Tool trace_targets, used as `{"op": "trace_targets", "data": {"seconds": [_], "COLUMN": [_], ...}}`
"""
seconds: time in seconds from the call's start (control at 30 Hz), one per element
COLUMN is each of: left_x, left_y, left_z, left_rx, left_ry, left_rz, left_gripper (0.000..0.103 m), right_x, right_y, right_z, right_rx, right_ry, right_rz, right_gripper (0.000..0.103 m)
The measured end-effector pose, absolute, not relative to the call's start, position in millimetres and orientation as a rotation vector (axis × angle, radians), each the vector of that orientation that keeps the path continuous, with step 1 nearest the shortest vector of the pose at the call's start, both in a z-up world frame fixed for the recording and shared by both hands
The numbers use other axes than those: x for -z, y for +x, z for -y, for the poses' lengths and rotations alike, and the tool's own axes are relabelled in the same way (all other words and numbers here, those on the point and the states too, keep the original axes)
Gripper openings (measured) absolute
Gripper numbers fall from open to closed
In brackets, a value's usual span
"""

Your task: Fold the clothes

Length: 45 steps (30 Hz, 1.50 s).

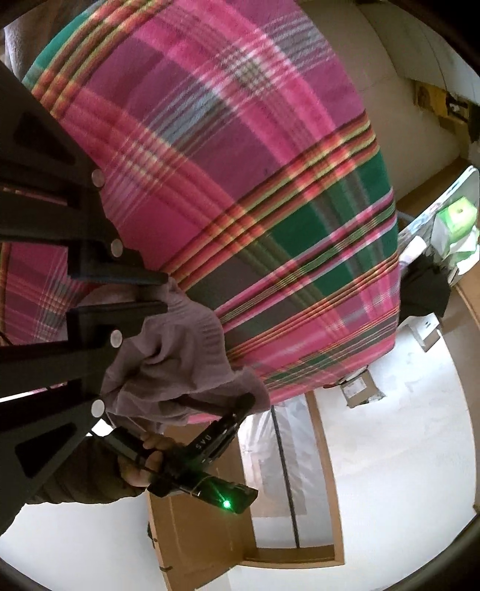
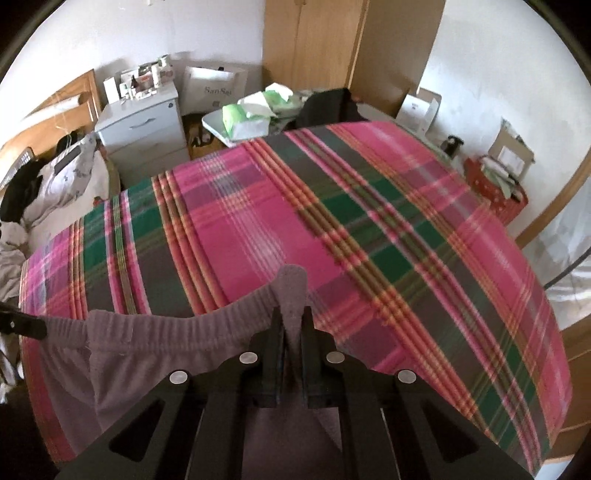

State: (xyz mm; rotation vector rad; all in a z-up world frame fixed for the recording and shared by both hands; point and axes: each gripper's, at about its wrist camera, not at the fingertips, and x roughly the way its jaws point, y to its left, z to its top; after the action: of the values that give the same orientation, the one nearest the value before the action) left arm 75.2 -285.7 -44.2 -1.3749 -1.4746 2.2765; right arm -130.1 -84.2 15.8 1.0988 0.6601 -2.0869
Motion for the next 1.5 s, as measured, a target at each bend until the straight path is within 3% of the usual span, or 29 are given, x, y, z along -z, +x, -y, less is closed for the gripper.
{"op": "trace_targets", "data": {"seconds": [0.7,1.5], "left_x": [55.3,69.0], "left_y": [103.7,125.5], "left_z": [358.8,373.3], "left_rx": [-2.353,-2.324], "left_ry": [-1.282,-1.364], "left_rz": [1.639,1.661], "left_gripper": [0.009,0.009], "right_x": [-15.3,27.6], "right_y": [-148.0,-168.2], "right_z": [199.9,237.2], "right_rx": [2.077,2.053], "right_ry": [0.972,1.072], "right_rz": [-0.705,-0.718], "right_gripper": [0.007,0.008]}}
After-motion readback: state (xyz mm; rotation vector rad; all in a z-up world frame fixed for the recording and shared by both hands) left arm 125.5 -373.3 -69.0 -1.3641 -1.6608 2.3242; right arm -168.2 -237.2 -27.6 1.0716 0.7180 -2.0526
